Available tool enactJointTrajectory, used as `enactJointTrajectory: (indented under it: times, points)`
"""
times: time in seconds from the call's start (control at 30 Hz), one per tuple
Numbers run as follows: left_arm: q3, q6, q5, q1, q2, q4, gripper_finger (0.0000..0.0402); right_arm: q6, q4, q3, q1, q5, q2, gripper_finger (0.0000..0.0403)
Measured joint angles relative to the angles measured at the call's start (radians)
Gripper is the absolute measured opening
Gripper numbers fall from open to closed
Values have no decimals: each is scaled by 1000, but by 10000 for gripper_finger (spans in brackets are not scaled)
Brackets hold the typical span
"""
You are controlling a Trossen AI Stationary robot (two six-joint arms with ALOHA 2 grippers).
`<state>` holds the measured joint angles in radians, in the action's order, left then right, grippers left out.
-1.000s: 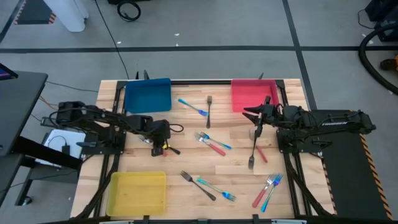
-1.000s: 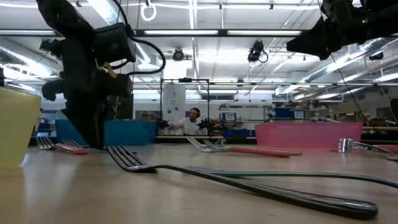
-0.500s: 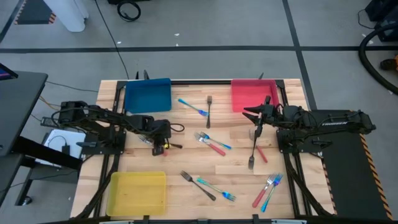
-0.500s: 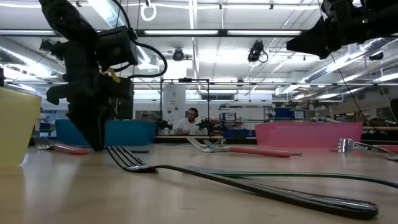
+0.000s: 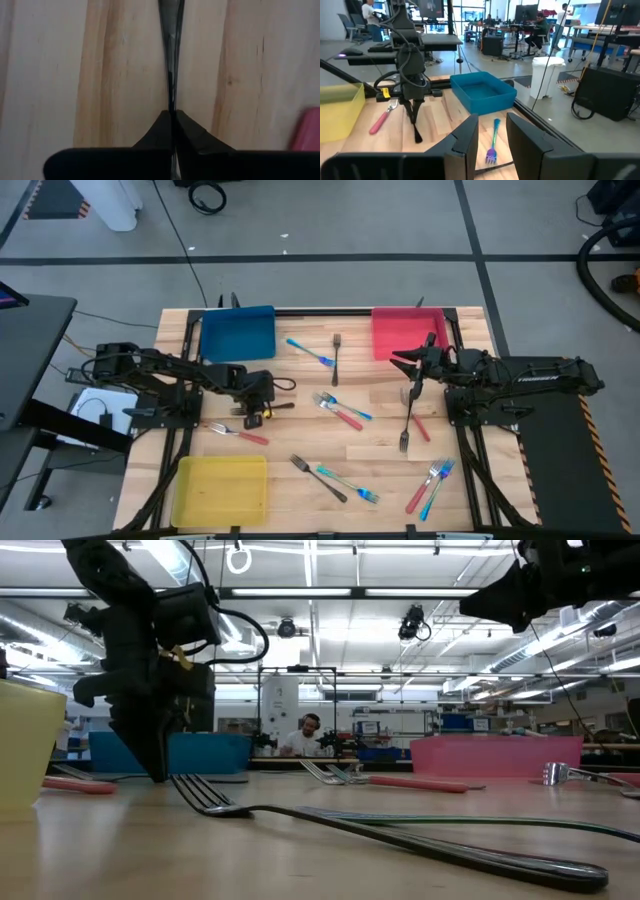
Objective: Sort silverware by color (type)
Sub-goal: Put the middle left black fork into the blue bin
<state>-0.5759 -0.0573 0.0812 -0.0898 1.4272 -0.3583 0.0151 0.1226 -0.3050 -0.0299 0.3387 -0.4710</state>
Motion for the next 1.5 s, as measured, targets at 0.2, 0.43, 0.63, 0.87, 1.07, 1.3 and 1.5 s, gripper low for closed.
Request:
enactJointTrajectory:
  times: [0.2, 0.43, 0.63, 0.87, 1.07, 1.3, 1.5]
  points:
    - [2, 65, -3, -54, -110, -26, 6, -27, -11, 0, 0, 0, -10, 109]
    - [-51, 136, -54, -162, -231, -145, 5, -98, -12, 0, 0, 0, -56, 109]
    - [-231, 266, -210, -261, -243, -319, 6, -108, -8, 0, 0, 0, -112, 109]
    - [-411, 380, -212, -389, -240, -407, 7, -155, -6, 0, 0, -1, -175, 109]
    - [-434, 497, -212, -562, -240, -416, 8, -190, -4, 0, 1, -43, -211, 109]
    - [-366, 546, -212, -787, -187, -409, 9, -207, 7, 0, 1, -79, -224, 109]
    - [-346, 567, -180, -852, -129, -406, 9, -207, 14, 0, 1, -79, -224, 109]
